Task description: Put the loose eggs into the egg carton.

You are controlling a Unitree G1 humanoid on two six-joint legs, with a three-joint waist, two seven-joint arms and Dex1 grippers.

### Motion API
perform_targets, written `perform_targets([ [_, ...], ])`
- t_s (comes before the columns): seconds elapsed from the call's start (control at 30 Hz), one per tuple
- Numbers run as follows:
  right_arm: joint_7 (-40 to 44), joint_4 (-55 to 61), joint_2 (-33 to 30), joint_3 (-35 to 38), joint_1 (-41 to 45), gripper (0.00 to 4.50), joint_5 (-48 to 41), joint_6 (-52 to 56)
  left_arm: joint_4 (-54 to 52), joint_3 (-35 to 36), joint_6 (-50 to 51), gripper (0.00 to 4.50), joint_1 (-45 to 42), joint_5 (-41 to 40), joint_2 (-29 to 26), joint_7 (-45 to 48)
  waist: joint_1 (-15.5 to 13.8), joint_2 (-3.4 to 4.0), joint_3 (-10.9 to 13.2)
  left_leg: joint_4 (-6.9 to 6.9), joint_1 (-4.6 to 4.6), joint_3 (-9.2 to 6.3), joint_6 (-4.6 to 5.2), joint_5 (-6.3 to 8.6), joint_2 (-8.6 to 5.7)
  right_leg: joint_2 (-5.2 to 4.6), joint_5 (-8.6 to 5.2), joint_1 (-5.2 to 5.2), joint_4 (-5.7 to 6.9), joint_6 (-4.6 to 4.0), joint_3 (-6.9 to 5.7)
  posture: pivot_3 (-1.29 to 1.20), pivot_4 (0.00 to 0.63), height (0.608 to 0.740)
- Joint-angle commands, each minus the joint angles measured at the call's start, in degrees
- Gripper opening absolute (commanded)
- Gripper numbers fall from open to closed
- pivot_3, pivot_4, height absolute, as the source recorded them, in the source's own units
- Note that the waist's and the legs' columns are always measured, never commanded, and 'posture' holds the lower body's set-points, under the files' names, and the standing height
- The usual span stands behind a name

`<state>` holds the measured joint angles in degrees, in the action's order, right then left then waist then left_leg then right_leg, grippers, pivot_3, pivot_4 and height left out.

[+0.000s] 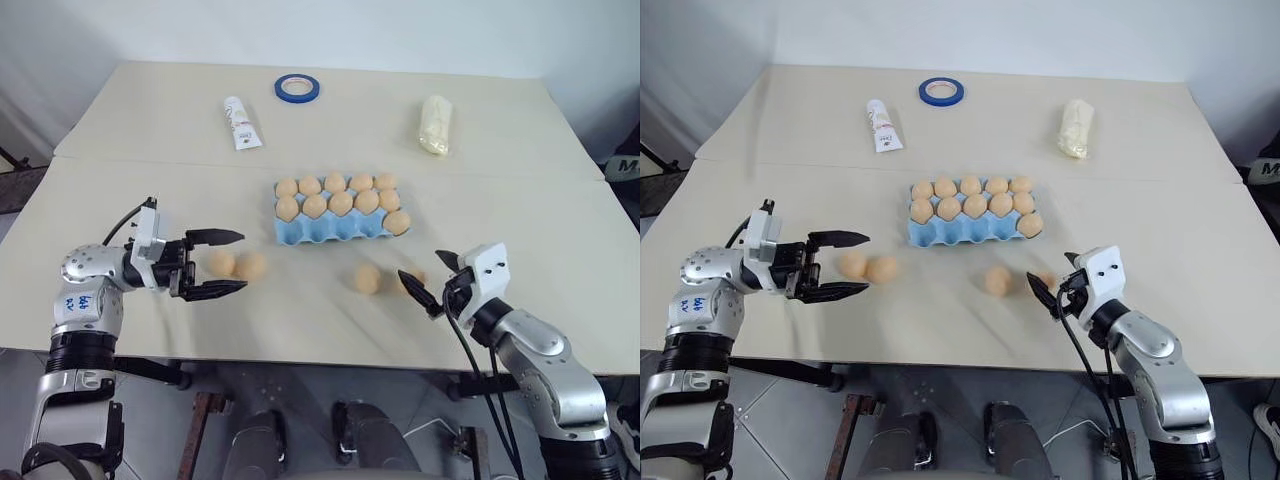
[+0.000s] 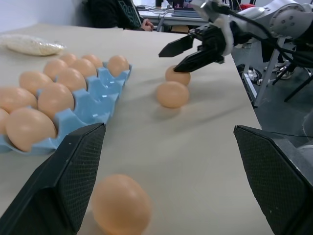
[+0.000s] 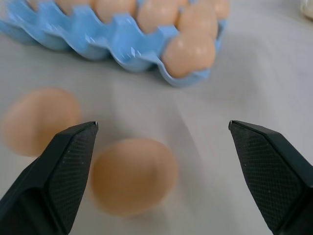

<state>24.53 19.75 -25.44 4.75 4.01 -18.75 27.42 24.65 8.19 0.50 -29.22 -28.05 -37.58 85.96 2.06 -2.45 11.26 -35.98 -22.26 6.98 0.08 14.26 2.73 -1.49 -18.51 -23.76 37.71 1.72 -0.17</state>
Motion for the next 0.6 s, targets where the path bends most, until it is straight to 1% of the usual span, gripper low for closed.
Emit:
perform_targets([
  [0.03, -1.1, -1.3, 0.6, -0.2, 0.7, 4.50, 1.5, -0.3, -3.8, 1.3, -0.4, 4.48, 0.7, -1.9, -0.6, 1.5, -0.1, 0.00, 0.0, -0.01, -0.01, -0.01, 0.00, 0.00, 0.00, 0.00, 0.00, 0.00, 0.00, 0.00, -0.01, 0.00, 0.150, 0.740],
  [0.3, -1.1, -2.3, 1.6, -0.8, -0.2, 4.50, 2.4, 0.1, -6.7, 2.1, 0.5, 4.48, 2.5, -2.4, -0.7, -0.3, 0.0, 0.00, 0.0, -0.01, -0.01, -0.02, 0.00, 0.00, 0.00, 0.00, 0.00, 0.00, 0.01, 0.00, -0.01, 0.00, 0.150, 0.740],
  [0.4, -0.9, -1.8, 1.9, -0.5, -0.2, 3.87, 1.9, 0.5, -7.7, 2.3, 0.9, 4.50, 3.1, -2.5, -0.7, -0.8, 0.0, 0.00, 0.0, -0.01, -0.01, -0.02, 0.00, 0.00, 0.00, 0.00, 0.00, 0.00, 0.01, 0.00, -0.01, 0.00, 0.150, 0.740],
  [0.43, -0.8, -1.5, 2.0, -0.4, -0.3, 3.59, 1.8, 0.3, -8.2, 2.5, 1.1, 4.50, 3.4, -2.6, -0.8, -1.1, 0.0, 0.00, 0.0, -0.01, -0.01, -0.02, 0.00, 0.00, 0.00, -0.01, 0.00, 0.00, 0.01, 0.00, -0.01, 0.00, 0.150, 0.740],
  [0.53, -0.9, -1.0, 2.0, 0.0, -0.1, 2.48, 1.8, -0.1, -9.6, 3.2, 1.7, 4.50, 4.4, -2.9, -0.8, -2.3, 0.0, 0.00, 0.0, 0.00, -0.01, -0.03, 0.00, 0.00, 0.00, -0.01, 0.00, 0.00, 0.01, 0.00, -0.01, 0.00, 0.150, 0.740],
  [0.57, -0.9, -1.0, 2.0, 0.3, 0.1, 2.19, 1.7, 0.1, -10.1, 3.5, 1.9, 4.50, 4.8, -3.0, -0.7, -3.0, 0.1, 0.00, 0.0, 0.00, -0.01, -0.03, 0.00, 0.00, 0.00, -0.01, 0.00, 0.00, 0.01, 0.00, -0.01, 0.00, 0.150, 0.740],
  [0.6, -1.0, -0.9, 1.9, 0.5, 0.2, 2.05, 1.6, 0.2, -10.8, 3.7, 1.9, 4.50, 5.4, -3.0, -0.6, -3.5, 0.1, 0.00, 0.0, 0.01, -0.01, -0.03, 0.00, 0.01, 0.00, 0.00, 0.00, 0.00, 0.01, 0.00, -0.01, 0.00, 0.150, 0.740],
])
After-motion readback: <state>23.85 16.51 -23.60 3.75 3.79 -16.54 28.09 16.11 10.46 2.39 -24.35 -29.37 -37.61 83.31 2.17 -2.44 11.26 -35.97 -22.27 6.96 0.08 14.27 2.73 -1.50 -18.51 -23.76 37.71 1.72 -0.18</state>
